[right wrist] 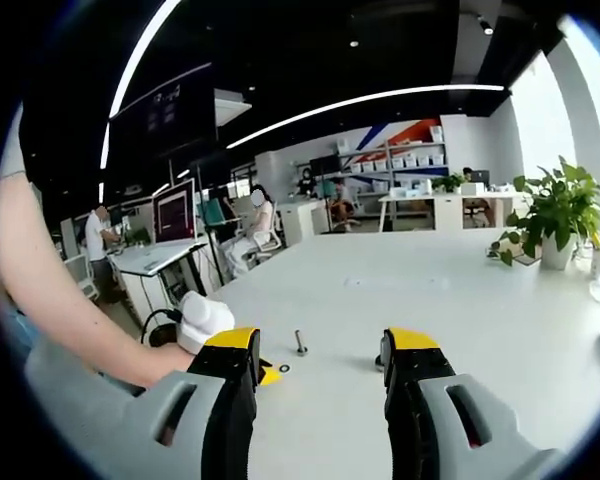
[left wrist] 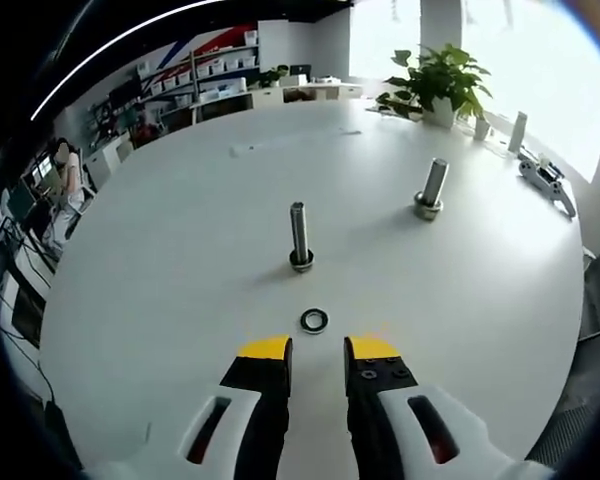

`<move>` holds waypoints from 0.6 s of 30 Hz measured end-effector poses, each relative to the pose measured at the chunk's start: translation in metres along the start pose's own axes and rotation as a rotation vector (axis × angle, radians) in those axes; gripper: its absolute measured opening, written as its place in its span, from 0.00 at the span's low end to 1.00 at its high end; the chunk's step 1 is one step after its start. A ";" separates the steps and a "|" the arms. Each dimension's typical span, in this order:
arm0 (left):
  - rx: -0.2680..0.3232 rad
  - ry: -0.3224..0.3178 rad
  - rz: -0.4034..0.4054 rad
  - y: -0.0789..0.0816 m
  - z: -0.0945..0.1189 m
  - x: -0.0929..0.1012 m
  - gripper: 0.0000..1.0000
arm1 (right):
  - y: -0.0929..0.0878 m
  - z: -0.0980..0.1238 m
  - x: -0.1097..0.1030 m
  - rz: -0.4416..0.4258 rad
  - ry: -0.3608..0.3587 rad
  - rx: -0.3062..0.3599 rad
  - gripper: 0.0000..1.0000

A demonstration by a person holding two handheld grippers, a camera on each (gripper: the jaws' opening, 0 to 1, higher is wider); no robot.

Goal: Place the washer onto the threaded stud by aligning its center hole with the stud, sliding it down to the base, and recovering from edge contact or off-axis alignment until the washer reaches the visible bottom stop.

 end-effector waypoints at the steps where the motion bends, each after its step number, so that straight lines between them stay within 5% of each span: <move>1: 0.000 0.001 -0.007 -0.001 -0.001 0.000 0.18 | 0.000 0.000 0.000 0.002 -0.001 -0.001 0.52; 18: 0.025 -0.005 -0.021 -0.003 -0.006 0.000 0.18 | -0.001 0.000 0.001 -0.002 -0.001 -0.005 0.52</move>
Point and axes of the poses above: the point that each gripper's makers call its tool centre point, and the gripper's own axes: z roughly backward along the fingers, x roughly to its right, y roughly out of its top, the point moved 1 cm from there along z, roughly backward along the fingers, and after that the axes turned 4 degrees about -x, right-handed, at the moved point
